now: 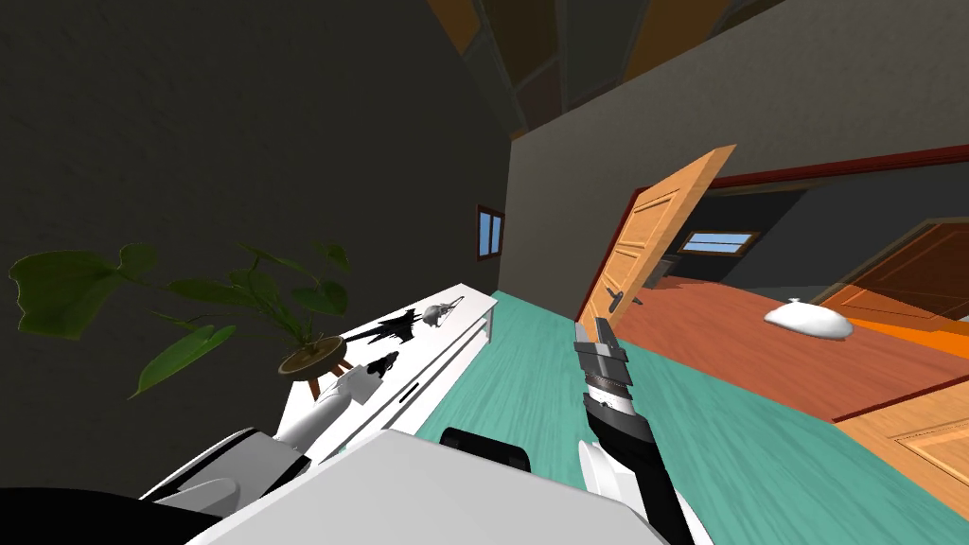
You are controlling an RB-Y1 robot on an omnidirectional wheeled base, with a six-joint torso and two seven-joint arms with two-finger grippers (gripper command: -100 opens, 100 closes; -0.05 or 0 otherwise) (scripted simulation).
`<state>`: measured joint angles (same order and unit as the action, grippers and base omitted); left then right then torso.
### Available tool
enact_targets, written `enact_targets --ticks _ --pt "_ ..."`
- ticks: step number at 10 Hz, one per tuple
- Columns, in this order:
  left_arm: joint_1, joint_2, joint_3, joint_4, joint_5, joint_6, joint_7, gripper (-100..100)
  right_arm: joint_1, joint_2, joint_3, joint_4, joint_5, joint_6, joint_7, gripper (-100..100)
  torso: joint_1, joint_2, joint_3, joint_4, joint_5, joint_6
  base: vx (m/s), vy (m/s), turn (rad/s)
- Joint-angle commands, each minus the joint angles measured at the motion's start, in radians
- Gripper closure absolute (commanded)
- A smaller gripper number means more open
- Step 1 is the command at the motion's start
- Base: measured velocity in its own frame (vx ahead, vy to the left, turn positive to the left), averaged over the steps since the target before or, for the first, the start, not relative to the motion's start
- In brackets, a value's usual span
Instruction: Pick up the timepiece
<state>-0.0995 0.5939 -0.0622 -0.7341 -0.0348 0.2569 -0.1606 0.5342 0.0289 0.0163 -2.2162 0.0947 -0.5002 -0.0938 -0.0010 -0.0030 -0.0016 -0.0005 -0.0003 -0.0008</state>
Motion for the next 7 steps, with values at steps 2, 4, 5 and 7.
enact_targets --ticks 2,4,5,7 --pt "-0.021 0.011 -0.017 0.052 0.008 0.031 0.0 -100 0.0 0.0 0.0 0.0 0.0 0.0 0.0 0 0.0 0.0 0.0 0.0 0.0 0.0 0.046 -0.015 -0.042" --pt "-0.042 0.012 -0.032 0.117 0.006 0.062 0.002 -100 0.0 0.0 0.0 0.0 0.0 0.0 0.0 0 0.001 0.001 0.001 0.0 0.0 0.0 0.034 -0.007 -0.054" --pt "-0.046 0.012 -0.035 0.129 0.006 0.068 0.003 -100 0.0 0.0 0.0 0.0 0.0 0.0 0.0 0 0.001 0.001 0.0 0.0 0.0 0.0 0.048 -0.003 -0.041" --pt "-0.054 0.012 -0.035 0.144 0.008 0.05 0.001 0 0.0 0.0 0.0 0.0 0.0 0.0 0.0 0 0.001 0.002 0.001 0.0 0.0 0.0 0.01 -0.001 -0.002"
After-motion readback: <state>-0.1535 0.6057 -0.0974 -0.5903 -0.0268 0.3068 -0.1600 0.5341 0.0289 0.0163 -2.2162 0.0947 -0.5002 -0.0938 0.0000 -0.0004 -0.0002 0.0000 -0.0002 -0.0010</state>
